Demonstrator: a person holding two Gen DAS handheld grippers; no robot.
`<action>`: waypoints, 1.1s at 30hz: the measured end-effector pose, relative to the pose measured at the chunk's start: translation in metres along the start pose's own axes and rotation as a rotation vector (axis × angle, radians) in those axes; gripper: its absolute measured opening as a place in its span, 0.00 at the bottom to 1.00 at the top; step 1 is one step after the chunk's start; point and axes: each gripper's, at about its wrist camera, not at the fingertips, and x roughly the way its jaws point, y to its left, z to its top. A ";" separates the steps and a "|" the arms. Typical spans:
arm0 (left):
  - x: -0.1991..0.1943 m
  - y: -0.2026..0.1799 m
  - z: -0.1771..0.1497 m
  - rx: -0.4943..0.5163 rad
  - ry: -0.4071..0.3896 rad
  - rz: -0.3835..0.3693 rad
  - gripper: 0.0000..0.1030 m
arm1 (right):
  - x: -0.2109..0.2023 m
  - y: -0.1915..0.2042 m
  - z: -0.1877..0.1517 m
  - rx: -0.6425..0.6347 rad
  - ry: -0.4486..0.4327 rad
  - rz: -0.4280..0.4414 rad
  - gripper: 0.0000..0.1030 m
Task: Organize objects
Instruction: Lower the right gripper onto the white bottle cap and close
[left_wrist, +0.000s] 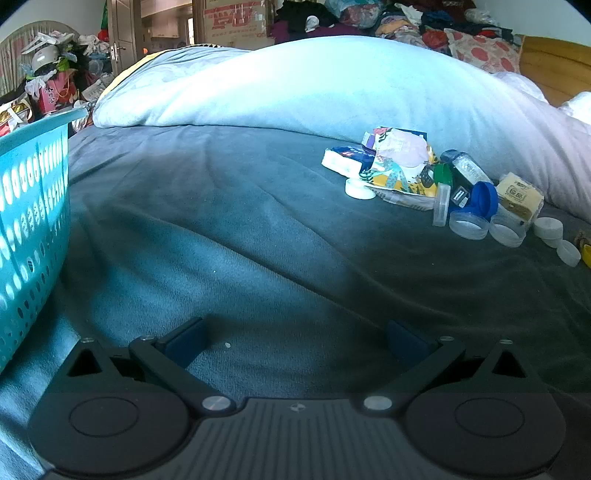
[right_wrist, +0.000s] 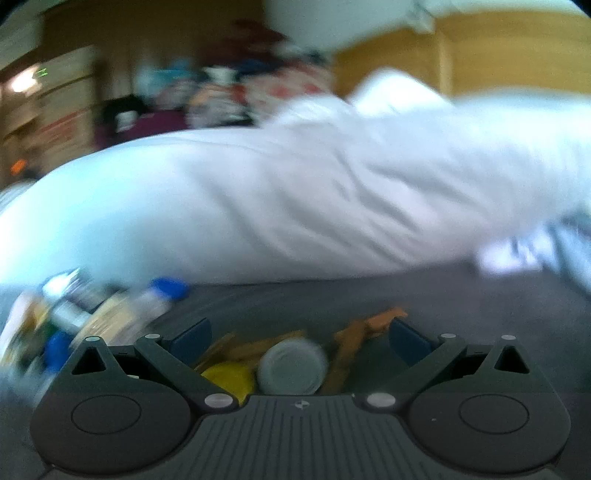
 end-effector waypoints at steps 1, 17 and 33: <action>0.000 0.000 0.000 0.000 -0.001 0.000 1.00 | 0.011 -0.007 0.004 0.044 0.008 -0.008 1.00; -0.001 0.003 -0.002 -0.016 -0.012 -0.014 1.00 | -0.013 0.103 -0.058 -0.522 0.246 0.729 0.99; -0.004 0.003 -0.004 -0.031 -0.026 -0.020 1.00 | -0.079 -0.010 -0.046 -0.294 0.089 0.128 0.64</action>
